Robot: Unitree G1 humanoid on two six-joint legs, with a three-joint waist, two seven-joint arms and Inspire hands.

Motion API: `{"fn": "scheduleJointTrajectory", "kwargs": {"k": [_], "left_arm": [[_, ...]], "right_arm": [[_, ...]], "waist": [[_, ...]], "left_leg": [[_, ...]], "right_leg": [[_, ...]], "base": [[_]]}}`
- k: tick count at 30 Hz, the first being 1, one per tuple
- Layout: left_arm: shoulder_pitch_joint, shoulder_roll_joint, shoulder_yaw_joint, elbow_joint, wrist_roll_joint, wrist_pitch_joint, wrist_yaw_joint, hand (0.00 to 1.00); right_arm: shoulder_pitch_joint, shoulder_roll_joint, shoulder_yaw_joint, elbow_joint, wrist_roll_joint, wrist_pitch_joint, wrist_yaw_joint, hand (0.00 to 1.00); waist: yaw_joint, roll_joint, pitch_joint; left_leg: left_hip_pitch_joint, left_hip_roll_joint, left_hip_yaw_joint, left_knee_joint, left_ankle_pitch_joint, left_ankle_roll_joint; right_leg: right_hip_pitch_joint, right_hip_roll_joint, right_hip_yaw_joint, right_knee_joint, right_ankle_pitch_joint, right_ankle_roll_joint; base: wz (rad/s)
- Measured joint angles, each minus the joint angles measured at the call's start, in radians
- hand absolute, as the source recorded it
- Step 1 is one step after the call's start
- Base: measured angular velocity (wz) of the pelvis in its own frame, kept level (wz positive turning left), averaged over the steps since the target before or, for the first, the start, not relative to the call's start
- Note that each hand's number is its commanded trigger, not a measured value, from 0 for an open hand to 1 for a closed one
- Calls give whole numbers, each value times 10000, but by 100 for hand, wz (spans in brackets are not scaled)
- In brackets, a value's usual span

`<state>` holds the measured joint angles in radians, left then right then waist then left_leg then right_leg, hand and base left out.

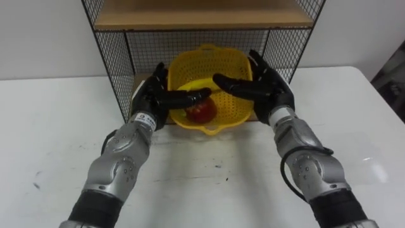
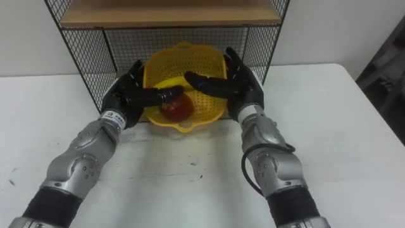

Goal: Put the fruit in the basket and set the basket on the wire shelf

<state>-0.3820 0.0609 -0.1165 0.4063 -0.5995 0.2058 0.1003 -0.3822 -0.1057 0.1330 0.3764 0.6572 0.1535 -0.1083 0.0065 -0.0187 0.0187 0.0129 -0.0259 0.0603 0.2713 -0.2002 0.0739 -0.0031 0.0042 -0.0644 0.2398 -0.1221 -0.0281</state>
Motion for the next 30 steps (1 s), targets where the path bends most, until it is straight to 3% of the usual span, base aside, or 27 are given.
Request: {"fn": "scheduleJointTrajectory", "kwargs": {"k": [2,5,11,15,20,27,30], "left_arm": [[-223,9,3,26,2,311,262,0],[-405,-6,-5,72,9,440,496,0],[-1400,-74,287,1298,-5,628,862,0],[-1446,-102,505,1349,-469,652,1113,0],[-1456,-63,658,1349,-1191,783,1646,0],[-1464,-67,583,1349,-1187,832,2158,0],[-1465,-62,498,1350,-1172,836,2243,0]], "right_arm": [[-309,3,-32,120,155,291,-351,0],[-609,15,-25,121,392,437,-638,0],[-1569,277,-35,1323,948,453,-770,0],[-2125,324,-30,2022,1399,454,-856,0],[-2829,380,-11,2746,2090,450,-922,0],[-2864,547,65,2888,2094,447,-1101,0],[-2865,600,108,3302,2037,406,-1110,0]], "waist": [[-9,8,-5],[-16,29,-15],[22,145,-8],[48,252,-69],[41,250,-69],[21,259,-63],[-11,350,-10]], "left_leg": [[-13,-9,-50,14,8,-2],[4,-9,-59,35,13,-3],[326,-10,-71,-23,13,-2],[356,-11,-57,-52,21,-6],[350,-15,-77,-37,36,-8],[362,-30,-183,19,36,-8],[413,-47,-249,2,24,-3]], "right_leg": [[9,-7,-41,-8,0,0],[43,-9,-50,-18,7,-6],[368,-21,-87,-29,10,-8],[381,-20,-66,-25,8,-9],[377,-18,-75,-24,9,-9],[454,-40,-182,-22,10,-11],[560,-44,-227,-72,10,-10]], "base": [[6],[1],[1],[0],[0],[5],[6]]}}
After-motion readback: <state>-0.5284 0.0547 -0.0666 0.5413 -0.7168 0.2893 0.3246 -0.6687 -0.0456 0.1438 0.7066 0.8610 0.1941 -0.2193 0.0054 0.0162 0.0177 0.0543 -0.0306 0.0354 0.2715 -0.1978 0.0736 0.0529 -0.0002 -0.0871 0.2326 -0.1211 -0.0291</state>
